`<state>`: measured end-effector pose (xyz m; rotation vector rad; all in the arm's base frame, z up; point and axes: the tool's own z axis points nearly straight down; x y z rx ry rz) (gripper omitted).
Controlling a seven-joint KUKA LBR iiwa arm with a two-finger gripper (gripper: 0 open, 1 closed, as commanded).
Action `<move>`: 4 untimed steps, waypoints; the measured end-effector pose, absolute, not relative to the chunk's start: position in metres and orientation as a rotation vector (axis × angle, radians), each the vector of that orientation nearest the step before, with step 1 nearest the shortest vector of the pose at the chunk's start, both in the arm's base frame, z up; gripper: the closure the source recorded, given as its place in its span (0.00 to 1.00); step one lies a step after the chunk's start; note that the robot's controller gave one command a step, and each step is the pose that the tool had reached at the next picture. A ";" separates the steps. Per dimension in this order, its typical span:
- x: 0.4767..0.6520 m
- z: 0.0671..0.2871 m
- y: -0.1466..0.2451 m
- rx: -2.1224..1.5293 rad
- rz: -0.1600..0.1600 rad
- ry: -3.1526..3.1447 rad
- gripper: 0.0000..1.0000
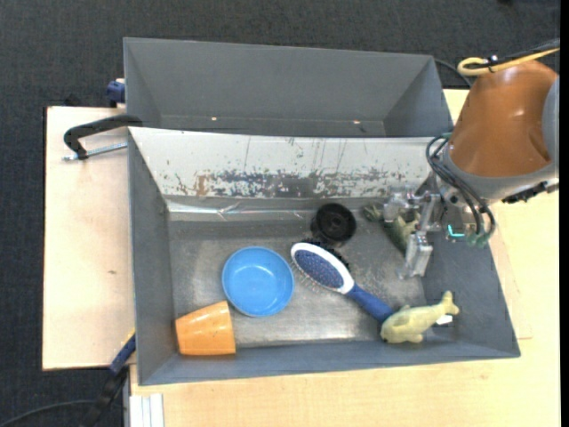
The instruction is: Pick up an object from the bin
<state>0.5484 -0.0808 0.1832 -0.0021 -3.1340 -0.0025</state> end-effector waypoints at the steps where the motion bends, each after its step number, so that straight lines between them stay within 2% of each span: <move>1: 0.512 0.066 -0.011 -0.047 -0.006 -3.132 0.00; 4: 0.515 0.068 -0.010 -0.046 -0.001 -3.144 0.00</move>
Offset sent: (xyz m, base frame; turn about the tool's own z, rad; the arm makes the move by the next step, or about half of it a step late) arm -0.0339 0.0655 -0.1132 0.0323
